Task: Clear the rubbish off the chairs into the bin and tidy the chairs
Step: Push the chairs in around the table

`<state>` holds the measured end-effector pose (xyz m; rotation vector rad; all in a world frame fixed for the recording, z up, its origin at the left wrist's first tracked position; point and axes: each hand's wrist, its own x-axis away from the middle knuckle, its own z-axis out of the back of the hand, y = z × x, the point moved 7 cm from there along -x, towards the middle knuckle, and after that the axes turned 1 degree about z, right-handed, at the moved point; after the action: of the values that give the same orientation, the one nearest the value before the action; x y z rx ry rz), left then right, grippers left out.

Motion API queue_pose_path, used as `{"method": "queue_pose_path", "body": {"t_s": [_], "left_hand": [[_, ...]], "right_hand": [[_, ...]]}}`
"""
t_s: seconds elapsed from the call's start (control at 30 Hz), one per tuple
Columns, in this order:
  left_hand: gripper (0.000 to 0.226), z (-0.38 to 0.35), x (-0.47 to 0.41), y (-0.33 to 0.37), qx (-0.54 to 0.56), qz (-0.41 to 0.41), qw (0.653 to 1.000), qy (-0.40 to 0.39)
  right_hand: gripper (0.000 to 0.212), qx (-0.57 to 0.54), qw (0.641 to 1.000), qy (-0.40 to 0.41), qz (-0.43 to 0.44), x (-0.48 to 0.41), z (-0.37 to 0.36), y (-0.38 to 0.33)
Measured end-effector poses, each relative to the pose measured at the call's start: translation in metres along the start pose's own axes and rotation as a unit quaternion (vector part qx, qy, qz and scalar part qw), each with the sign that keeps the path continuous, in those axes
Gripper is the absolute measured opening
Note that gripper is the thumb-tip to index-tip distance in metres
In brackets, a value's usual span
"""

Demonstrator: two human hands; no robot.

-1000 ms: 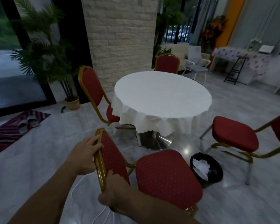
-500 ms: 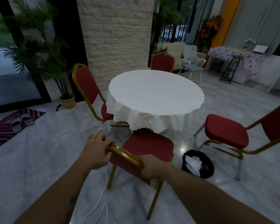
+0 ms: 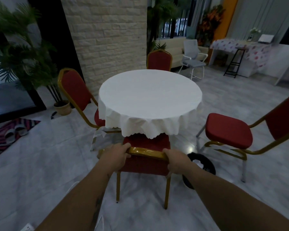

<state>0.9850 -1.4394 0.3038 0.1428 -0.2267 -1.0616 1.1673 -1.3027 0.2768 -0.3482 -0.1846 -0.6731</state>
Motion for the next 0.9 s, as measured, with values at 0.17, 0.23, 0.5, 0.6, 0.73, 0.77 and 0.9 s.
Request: {"method": "queue_pose_path", "body": {"t_s": [0.17,0.23,0.5,0.6,0.73,0.77,0.9], "left_hand": [[0.012,-0.003,-0.034,0.038,-0.01,0.012,1.0,-0.018],[0.011,-0.006,-0.046,0.047,-0.005,0.021,1.0,-0.014],[0.016,-0.001,-0.076,0.072,0.014,0.044,0.998,0.05],[0.015,0.001,-0.077,0.076,0.01,0.041,0.998,0.043],[0.008,0.001,-0.081,0.076,0.026,0.068,0.996,-0.043],[0.012,0.003,-0.084,0.08,0.034,0.076,0.993,-0.089],[0.047,0.023,-0.11,0.116,0.084,0.071,0.969,-0.22]], "right_hand": [[0.038,0.044,0.998,0.051,-0.015,-0.016,0.016,0.043],[0.038,0.04,0.998,0.053,-0.01,-0.026,0.023,0.057],[0.033,0.033,0.998,0.047,0.013,-0.063,0.041,0.089],[0.034,0.037,0.998,0.041,0.027,-0.068,0.042,0.092],[0.032,0.038,0.998,0.009,0.046,-0.069,0.043,0.097],[0.032,0.022,0.999,-0.008,0.047,-0.069,0.045,0.101],[0.051,-0.055,0.997,-0.035,0.035,-0.059,0.062,0.127]]}}
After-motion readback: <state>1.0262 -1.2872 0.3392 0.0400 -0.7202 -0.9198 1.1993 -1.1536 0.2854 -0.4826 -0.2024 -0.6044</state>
